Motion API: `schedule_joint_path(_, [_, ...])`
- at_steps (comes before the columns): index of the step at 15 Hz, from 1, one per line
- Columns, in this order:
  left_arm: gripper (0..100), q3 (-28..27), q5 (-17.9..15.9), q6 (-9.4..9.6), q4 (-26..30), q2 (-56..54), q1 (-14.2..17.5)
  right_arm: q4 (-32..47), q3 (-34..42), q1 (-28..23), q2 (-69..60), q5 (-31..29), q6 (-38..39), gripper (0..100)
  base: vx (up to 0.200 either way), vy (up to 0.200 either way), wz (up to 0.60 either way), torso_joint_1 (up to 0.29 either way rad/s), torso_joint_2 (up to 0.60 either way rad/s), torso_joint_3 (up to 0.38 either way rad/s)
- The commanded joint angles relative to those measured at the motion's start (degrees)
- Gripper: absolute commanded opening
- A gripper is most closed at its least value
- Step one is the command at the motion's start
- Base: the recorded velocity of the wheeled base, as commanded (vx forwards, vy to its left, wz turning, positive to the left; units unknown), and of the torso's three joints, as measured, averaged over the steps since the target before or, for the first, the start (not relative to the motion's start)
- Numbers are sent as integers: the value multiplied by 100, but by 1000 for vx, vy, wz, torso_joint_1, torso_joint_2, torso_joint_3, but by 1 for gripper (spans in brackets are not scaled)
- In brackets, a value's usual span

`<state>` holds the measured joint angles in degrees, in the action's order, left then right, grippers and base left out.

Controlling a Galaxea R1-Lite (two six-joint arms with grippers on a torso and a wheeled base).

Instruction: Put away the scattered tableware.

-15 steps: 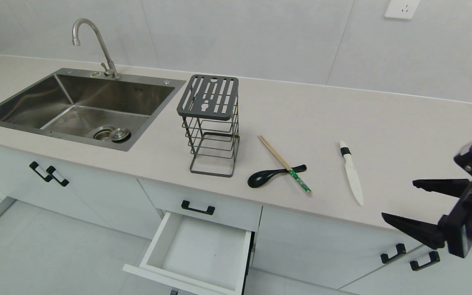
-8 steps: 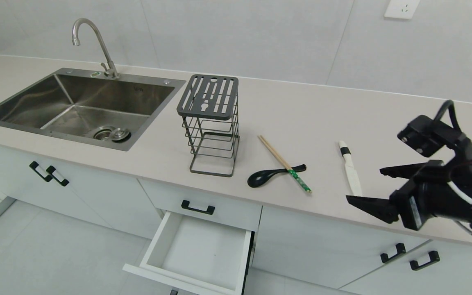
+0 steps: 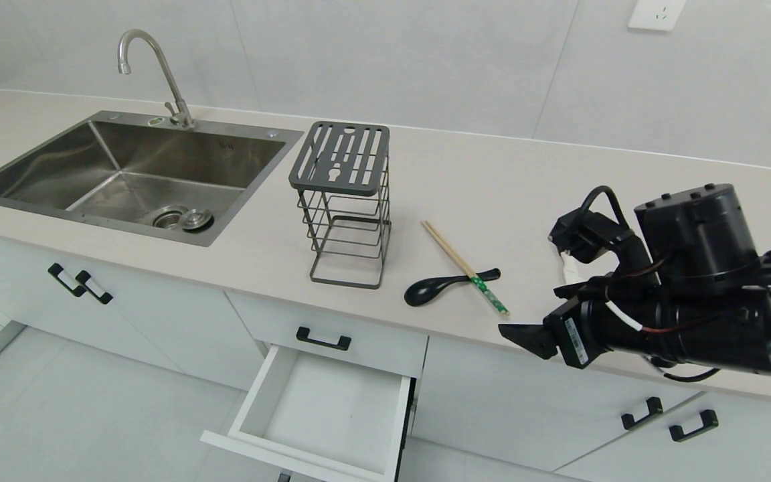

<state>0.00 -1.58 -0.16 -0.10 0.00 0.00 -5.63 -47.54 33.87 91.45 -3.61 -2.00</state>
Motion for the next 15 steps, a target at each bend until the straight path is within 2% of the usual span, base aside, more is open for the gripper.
schedule_joint_path(1, [100,0,0,-2,1,9,0,-201,272,6,92,-52,-20,100,0,0,0,0,0,0])
schedule_joint_path(6, [100,0,0,-2,1,9,0,-711,228,6,602,-70,-29,100,0,0,0,0,0,0])
schedule_joint_path(12, [100,0,0,-2,1,9,0,-746,-783,-108,1665,-210,15,100,0,0,0,0,0,0])
schedule_joint_path(15, [100,0,0,-2,1,9,0,-755,-1055,-73,2096,-281,15,100,0,0,0,0,0,0])
